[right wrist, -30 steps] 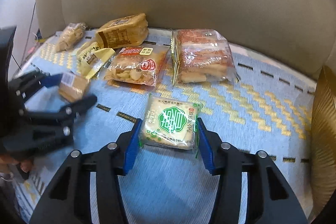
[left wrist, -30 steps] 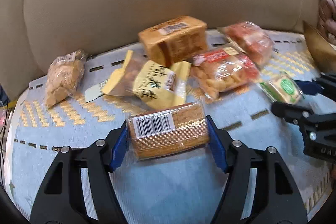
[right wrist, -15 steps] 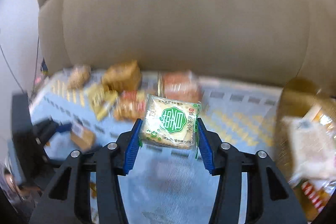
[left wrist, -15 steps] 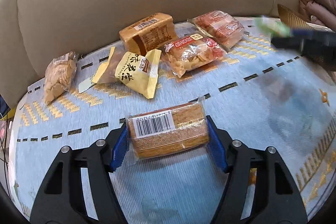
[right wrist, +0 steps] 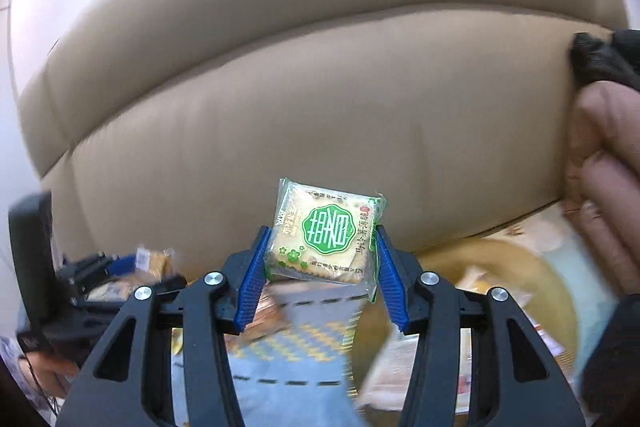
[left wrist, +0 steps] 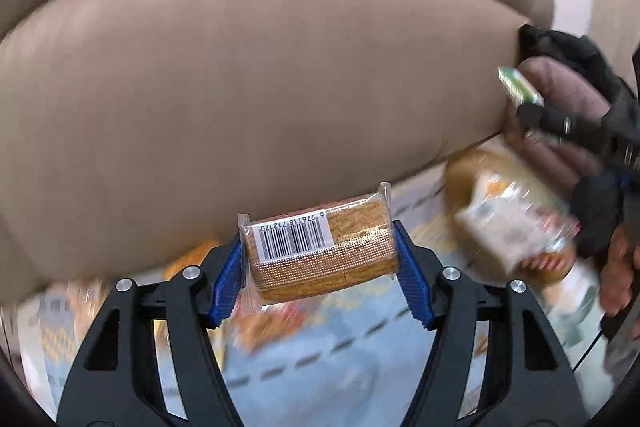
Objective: Organize snacks
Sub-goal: 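Carry both packs to the gold plate and open both grippers, then move both open grippers back to the snack pile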
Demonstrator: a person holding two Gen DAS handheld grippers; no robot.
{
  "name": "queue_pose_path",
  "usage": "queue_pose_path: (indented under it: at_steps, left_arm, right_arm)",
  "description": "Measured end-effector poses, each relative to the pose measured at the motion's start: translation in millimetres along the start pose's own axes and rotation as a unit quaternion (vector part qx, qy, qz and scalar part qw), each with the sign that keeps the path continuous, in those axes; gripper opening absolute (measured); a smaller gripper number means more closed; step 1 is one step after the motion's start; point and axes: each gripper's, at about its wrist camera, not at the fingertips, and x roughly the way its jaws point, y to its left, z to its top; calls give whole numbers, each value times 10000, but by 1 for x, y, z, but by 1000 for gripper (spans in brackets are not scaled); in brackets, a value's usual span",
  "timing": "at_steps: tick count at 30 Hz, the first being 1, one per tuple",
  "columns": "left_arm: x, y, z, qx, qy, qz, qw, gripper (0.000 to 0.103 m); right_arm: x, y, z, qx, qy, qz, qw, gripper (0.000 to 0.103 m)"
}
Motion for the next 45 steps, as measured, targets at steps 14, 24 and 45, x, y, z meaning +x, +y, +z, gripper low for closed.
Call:
queue_pose_path:
  at_steps: [14, 24, 45]
  left_arm:
    - [87, -147, 95, 748, 609, -1325, 9865, 100]
    - [131, -96, 64, 66, 1365, -779, 9875, 100]
    - [38, 140, 18, -1118, 887, 965, 9850, 100]
  right_arm:
    - [6, -141, -13, 1514, 727, -1338, 9767, 98]
    - [0, -144, -1, 1987, 347, -890, 9754, 98]
    - [92, 70, 38, -224, 580, 364, 9974, 98]
